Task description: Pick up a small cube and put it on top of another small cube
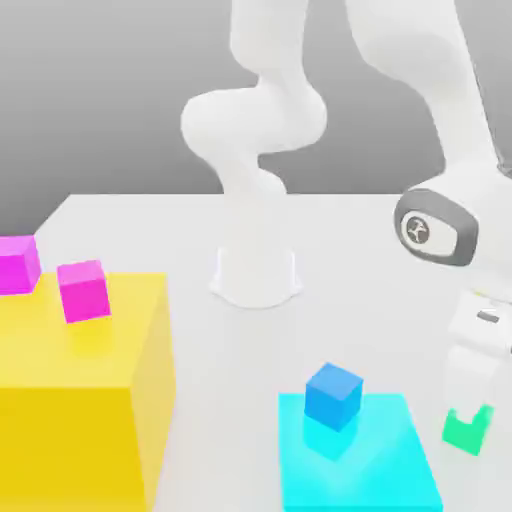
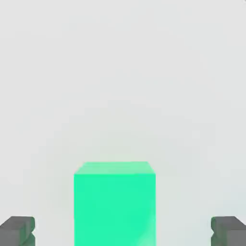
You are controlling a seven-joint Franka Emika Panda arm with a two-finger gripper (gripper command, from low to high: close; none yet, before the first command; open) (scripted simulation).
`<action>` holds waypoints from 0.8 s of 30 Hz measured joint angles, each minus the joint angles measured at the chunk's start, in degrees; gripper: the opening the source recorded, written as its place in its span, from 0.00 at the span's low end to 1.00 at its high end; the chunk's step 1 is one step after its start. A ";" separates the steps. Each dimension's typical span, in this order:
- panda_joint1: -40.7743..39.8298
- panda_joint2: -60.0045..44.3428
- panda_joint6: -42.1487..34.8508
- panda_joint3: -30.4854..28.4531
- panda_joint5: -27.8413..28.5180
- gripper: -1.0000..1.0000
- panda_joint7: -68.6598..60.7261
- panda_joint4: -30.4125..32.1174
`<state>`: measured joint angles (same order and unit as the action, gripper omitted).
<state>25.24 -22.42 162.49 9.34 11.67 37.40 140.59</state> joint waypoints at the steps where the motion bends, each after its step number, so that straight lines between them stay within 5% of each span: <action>1: 0.78 -1.85 1.43 -0.92 0.73 0.00 0.57 -0.40; 8: 0.90 -2.22 1.68 -1.06 1.02 0.00 0.80 -0.47; 13: -1.76 6.70 -5.25 2.26 -3.33 0.00 -2.76 1.44; 24: -21.86 29.49 -27.62 -9.06 -4.71 0.00 -34.95 -0.34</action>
<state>3.37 7.06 134.87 0.29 6.95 2.45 140.25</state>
